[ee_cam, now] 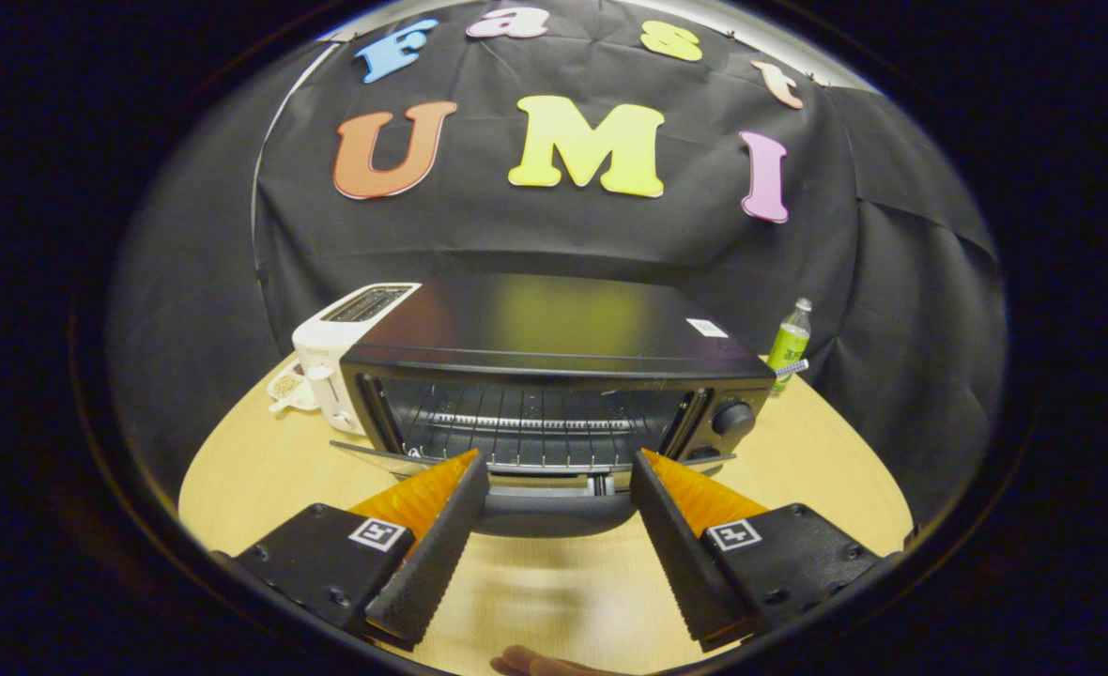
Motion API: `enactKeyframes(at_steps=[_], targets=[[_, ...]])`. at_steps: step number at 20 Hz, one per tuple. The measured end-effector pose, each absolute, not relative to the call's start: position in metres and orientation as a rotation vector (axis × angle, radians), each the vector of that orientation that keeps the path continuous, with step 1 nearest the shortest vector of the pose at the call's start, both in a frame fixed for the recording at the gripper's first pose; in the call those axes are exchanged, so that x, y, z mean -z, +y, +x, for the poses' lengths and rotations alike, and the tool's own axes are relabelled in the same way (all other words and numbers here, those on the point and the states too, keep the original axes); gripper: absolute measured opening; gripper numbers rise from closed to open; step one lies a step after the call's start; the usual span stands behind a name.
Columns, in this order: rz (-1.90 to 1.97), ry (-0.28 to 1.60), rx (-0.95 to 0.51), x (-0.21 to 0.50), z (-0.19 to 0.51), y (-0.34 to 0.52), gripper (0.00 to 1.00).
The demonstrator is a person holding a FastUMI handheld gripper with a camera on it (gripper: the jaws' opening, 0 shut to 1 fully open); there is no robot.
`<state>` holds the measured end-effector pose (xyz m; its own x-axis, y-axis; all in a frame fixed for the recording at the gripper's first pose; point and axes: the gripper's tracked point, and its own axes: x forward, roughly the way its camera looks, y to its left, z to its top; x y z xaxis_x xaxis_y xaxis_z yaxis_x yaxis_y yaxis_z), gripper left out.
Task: Open the toaster oven, put the food inside, and close the toaster oven door.
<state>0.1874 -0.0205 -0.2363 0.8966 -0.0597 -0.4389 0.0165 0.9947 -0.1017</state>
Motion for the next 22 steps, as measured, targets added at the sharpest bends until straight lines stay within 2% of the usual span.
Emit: enactKeyframes(at_steps=[16,22], targets=[[-0.071,0.447,-0.024,0.297,0.133,-0.028,1.0],[-0.072,0.583,-0.022,0.358,0.116,-0.032,1.0]])
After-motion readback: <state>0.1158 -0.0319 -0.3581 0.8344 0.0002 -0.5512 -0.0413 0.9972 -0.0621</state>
